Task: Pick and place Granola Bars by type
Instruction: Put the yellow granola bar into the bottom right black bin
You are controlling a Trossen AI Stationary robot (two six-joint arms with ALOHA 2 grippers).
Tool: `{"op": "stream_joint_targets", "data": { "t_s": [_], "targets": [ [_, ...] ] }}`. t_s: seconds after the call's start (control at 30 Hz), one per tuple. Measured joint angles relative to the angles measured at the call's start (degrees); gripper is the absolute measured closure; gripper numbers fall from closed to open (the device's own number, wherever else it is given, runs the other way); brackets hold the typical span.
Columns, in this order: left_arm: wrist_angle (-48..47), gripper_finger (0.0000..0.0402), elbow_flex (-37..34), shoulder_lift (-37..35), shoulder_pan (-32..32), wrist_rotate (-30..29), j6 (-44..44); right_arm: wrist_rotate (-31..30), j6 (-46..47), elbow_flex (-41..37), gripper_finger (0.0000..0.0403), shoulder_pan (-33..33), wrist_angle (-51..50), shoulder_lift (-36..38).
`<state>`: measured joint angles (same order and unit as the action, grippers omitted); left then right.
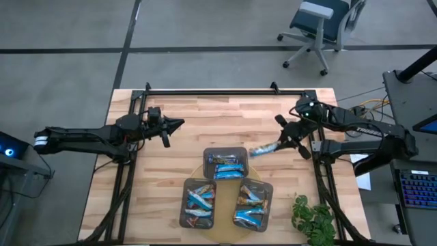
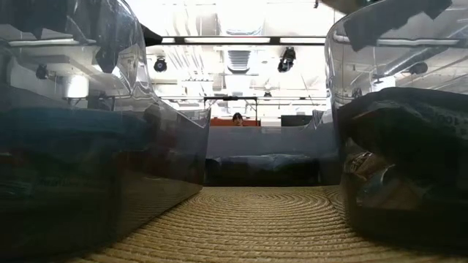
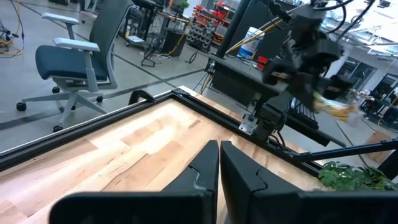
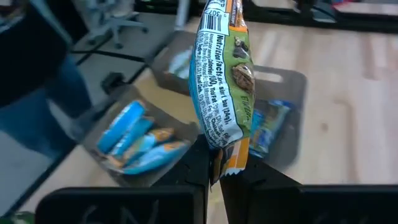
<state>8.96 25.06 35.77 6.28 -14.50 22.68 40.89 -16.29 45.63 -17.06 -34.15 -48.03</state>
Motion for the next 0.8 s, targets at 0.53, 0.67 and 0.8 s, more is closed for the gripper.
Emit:
{"op": "stream_joint_targets", "data": {
  "t_s": [0.53, 0.67, 0.8],
  "targets": [
    [0.0, 0.0402, 0.0, 0.0, 0.0, 0.02, 0.02, 0.26, 5.37, 1.92, 0.0386, 22.12, 0.04, -6.14],
    [-0.01, 0.0402, 0.0, 0.0, 0.0, 0.04, 0.02, 0.03, 5.36, 1.94, 0.0386, 26.86, 0.55, -10.4],
    [-0.01, 0.0402, 0.0, 0.0, 0.0, 0.04, 0.02, -0.76, 3.89, 3.02, 0.0386, 30.25, 0.75, -15.84]
  ]
}}
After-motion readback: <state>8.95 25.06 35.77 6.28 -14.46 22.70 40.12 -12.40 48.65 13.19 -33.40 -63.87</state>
